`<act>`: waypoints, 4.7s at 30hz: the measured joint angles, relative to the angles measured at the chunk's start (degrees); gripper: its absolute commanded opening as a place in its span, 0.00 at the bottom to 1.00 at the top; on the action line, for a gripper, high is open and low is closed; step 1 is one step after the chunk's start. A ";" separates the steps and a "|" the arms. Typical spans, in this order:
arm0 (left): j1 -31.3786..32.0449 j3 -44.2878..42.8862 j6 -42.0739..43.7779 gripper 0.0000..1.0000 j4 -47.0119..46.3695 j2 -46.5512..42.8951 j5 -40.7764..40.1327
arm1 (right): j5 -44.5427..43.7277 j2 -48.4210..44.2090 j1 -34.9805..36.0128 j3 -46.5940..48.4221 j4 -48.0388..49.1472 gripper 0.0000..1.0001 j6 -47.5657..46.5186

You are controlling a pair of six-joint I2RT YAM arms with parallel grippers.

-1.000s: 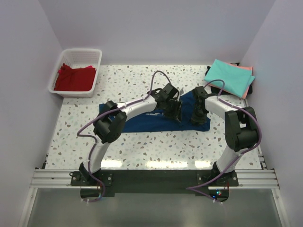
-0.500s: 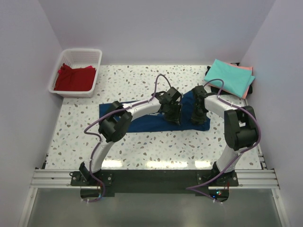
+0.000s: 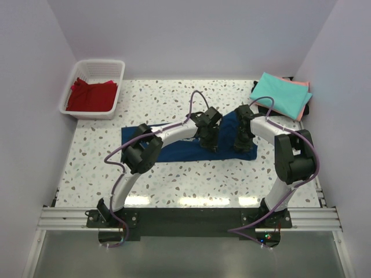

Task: Fold and stack the t-shirts
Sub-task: Fold the tshirt

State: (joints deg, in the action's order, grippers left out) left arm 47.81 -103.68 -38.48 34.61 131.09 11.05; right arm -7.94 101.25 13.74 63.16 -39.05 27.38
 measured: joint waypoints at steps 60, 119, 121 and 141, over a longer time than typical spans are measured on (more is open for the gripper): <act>-21.57 19.23 8.44 0.33 10.58 -21.38 -25.62 | -4.66 3.96 0.09 7.15 -0.55 0.40 7.26; -20.04 28.50 6.32 0.39 16.04 -40.48 -16.83 | -4.26 26.51 3.10 50.56 -6.27 0.46 -7.32; -20.13 23.87 6.91 0.40 15.54 -40.87 -17.27 | -5.38 21.59 4.42 49.66 -5.90 0.47 -7.82; -21.90 -14.01 17.14 0.41 0.37 2.29 3.30 | -4.22 -11.96 28.30 4.09 2.25 0.47 -3.39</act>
State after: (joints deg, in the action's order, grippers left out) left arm 25.91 -117.69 -21.34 34.98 133.38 14.35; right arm -12.16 89.30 42.04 67.24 -36.80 23.99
